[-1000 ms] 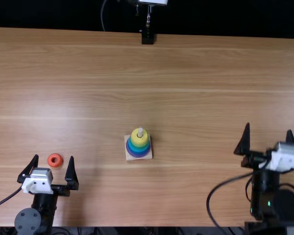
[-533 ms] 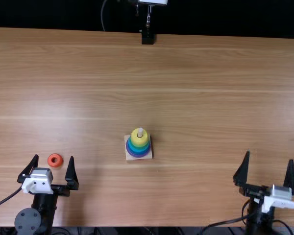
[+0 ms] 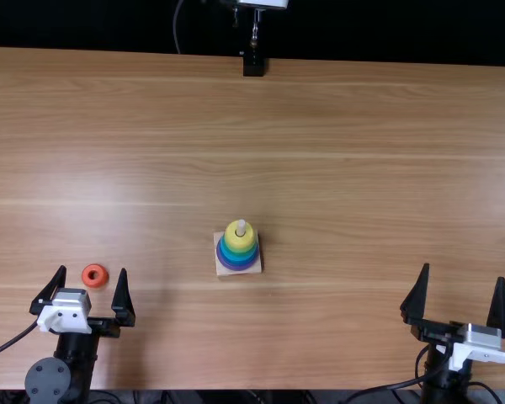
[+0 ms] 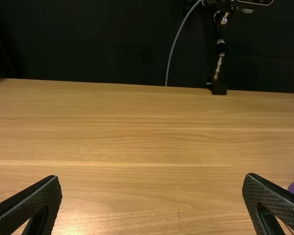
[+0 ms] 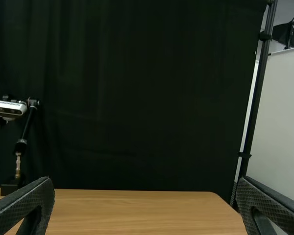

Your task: Build the Hanoi tower: stack the rings onto the peg from bottom to top in this color order: purple, dark blue, light blue, dark green, light green, yellow, orange.

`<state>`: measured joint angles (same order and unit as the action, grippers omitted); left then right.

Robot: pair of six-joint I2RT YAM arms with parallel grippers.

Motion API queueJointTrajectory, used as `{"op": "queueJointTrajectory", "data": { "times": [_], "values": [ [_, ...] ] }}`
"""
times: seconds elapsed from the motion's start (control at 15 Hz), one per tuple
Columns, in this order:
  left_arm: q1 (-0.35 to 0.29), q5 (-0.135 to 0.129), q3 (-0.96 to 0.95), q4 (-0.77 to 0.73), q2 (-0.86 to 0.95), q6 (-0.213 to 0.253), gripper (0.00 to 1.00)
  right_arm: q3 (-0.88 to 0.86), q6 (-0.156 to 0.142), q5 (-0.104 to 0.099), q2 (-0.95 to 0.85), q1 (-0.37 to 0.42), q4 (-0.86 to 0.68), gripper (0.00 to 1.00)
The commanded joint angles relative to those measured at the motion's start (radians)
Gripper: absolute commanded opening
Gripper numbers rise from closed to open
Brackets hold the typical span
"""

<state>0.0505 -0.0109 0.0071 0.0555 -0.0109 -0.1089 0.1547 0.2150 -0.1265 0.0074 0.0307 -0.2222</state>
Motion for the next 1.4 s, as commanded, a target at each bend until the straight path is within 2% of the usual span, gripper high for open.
{"op": "queueJointTrajectory", "data": {
  "times": [0.0,0.27,0.47,0.53,0.67,0.73,1.33],
  "values": [
    [-0.008,-0.015,-0.007,0.037,0.011,0.0,1.0,-0.012,0.004,0.007,-0.007,0.005,0.001,1.0],
    [-0.008,-0.015,-0.007,0.037,0.011,0.002,1.0,-0.04,0.006,0.009,-0.007,0.006,-0.001,1.0],
    [-0.008,-0.015,-0.007,0.037,0.011,0.0,1.0,-0.127,0.004,0.012,-0.007,0.006,-0.003,1.0],
    [-0.008,-0.015,-0.007,0.037,0.011,0.0,1.0,-0.139,-0.001,0.031,-0.007,0.005,0.03,1.0],
    [-0.008,-0.015,-0.007,0.037,0.011,0.0,1.0,-0.139,-0.005,0.045,-0.007,0.002,0.288,1.0],
    [-0.008,-0.015,-0.007,0.037,0.011,0.002,1.0,-0.139,-0.001,0.045,-0.007,0.008,0.326,1.0],
    [-0.008,-0.015,-0.007,0.037,0.011,0.002,1.0,-0.139,0.004,0.044,-0.007,0.005,0.321,1.0]
  ]
}}
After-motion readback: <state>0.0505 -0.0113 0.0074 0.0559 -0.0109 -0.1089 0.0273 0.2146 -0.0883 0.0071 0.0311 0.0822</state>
